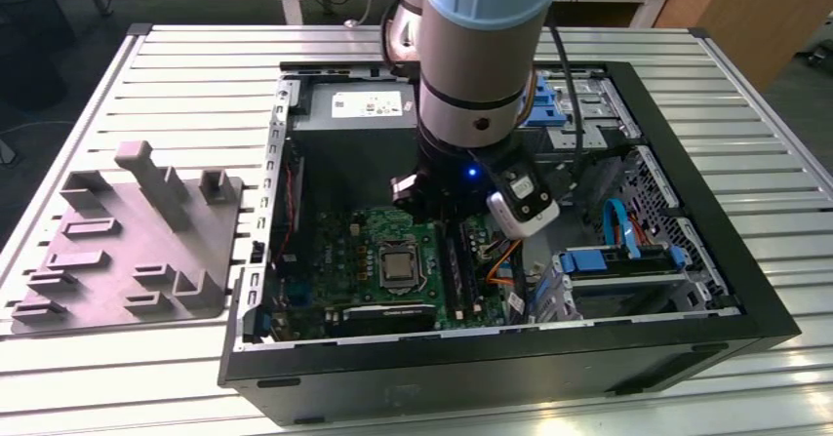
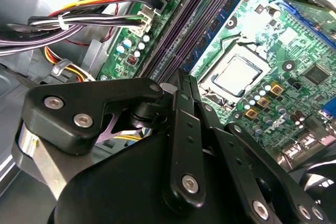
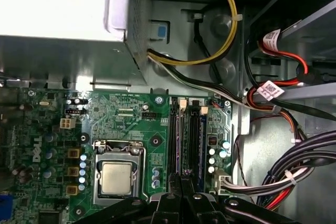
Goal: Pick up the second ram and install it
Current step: 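Insert the second ram into the second slot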
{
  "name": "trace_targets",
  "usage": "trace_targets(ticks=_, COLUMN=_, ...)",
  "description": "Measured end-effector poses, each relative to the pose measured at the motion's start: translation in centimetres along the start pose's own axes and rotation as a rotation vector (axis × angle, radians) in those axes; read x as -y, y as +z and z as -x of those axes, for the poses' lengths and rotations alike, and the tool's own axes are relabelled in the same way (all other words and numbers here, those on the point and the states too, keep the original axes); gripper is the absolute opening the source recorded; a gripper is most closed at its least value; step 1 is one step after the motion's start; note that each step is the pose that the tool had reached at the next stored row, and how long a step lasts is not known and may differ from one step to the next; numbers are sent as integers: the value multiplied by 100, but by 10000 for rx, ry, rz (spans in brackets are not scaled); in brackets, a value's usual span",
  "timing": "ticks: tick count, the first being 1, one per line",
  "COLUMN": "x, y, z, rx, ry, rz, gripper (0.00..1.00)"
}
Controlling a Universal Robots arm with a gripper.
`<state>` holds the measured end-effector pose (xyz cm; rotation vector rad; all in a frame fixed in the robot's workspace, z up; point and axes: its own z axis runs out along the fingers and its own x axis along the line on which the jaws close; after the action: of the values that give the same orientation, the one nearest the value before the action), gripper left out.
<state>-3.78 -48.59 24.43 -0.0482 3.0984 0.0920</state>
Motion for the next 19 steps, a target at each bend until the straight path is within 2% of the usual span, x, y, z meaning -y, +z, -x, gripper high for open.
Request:
trace_targets(ticks=12, x=16, y=124, z=-4, rx=0, ry=7, rz=0, gripper=11)
trace_targets(ticks=19, x=20, y=148, z=-6, rx=0, ry=8, rz=0, gripper=11)
